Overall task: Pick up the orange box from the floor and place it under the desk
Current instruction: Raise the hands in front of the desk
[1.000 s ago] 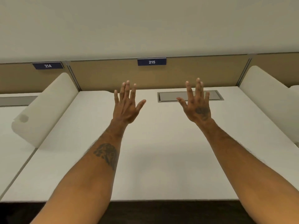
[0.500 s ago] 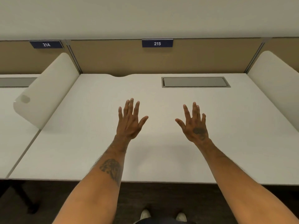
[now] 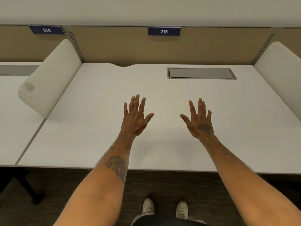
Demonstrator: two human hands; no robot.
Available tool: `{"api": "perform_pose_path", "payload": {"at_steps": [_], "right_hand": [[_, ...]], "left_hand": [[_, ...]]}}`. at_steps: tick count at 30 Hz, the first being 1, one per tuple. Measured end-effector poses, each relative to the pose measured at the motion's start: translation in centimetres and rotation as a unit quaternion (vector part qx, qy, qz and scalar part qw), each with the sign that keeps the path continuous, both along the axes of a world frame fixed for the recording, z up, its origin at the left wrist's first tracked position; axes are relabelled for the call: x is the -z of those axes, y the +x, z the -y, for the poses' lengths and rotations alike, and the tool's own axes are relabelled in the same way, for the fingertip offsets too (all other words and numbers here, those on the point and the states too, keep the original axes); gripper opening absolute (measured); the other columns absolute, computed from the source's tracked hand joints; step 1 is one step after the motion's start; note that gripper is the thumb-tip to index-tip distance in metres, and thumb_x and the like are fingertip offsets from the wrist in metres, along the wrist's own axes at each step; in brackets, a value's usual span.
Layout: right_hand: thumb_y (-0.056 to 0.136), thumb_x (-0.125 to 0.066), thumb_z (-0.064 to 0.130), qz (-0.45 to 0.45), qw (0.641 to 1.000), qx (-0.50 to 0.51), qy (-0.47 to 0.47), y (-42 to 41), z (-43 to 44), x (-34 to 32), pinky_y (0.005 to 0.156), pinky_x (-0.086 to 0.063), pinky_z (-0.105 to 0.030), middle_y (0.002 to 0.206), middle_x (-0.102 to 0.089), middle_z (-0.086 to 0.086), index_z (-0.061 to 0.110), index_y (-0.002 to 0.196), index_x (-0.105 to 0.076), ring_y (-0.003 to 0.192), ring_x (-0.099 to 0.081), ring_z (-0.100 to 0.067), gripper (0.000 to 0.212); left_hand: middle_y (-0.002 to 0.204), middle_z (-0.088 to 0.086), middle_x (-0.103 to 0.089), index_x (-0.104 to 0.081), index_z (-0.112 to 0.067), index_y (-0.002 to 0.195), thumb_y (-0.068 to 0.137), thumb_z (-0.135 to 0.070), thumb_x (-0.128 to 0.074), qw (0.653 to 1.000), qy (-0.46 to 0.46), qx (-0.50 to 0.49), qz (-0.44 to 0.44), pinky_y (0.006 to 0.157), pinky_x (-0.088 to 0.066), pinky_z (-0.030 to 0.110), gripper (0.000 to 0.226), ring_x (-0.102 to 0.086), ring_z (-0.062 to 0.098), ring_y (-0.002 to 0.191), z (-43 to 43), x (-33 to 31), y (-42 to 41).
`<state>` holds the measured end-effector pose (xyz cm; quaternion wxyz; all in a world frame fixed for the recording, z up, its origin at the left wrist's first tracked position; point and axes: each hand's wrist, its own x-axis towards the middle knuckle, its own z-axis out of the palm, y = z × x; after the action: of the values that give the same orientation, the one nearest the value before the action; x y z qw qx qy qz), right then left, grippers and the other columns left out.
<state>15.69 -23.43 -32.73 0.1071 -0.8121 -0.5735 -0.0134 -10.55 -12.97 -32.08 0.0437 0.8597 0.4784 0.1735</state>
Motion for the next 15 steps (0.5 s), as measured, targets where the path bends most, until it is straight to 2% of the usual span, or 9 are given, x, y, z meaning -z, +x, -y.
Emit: {"api": "perform_pose_path", "payload": {"at_steps": [3,8,15], "right_hand": [[0.091,-0.013,0.070,-0.004,1.000,-0.006,-0.003,-0.8,0.6,0.4,0.116,-0.015,-0.059,0.164,0.003,-0.018,0.024,0.156,-0.007,0.151,-0.002,-0.034,0.080],[0.090,-0.010,0.072,-0.011,1.000,-0.021,-0.014,-1.9,2.2,0.7,0.116,-0.012,-0.059,0.164,0.005,-0.017,0.025,0.156,-0.006,0.151,0.001,-0.033,0.082],[0.089,-0.011,0.072,-0.015,0.997,-0.076,-0.015,-2.9,6.3,0.9,0.117,-0.009,-0.058,0.164,0.010,-0.014,0.027,0.156,0.000,0.151,0.006,-0.031,0.082]], "left_hand": [[0.166,0.008,-0.004,-0.010,-0.019,0.156,0.095,-0.064,-0.024,1.000,-0.006,-0.004,-0.007,0.121,0.000,0.054,0.077,0.002,0.024,0.153,1.1,0.2,-0.9],[0.166,0.007,-0.002,-0.008,-0.020,0.156,0.095,-0.064,-0.024,1.000,-0.013,-0.024,-0.013,0.121,0.001,0.053,0.078,0.004,0.023,0.153,3.7,0.4,-2.5],[0.166,0.007,0.002,-0.003,-0.020,0.156,0.095,-0.065,-0.021,0.997,-0.017,-0.075,-0.021,0.121,0.004,0.052,0.079,0.008,0.022,0.153,10.5,-0.1,-3.9]]}}
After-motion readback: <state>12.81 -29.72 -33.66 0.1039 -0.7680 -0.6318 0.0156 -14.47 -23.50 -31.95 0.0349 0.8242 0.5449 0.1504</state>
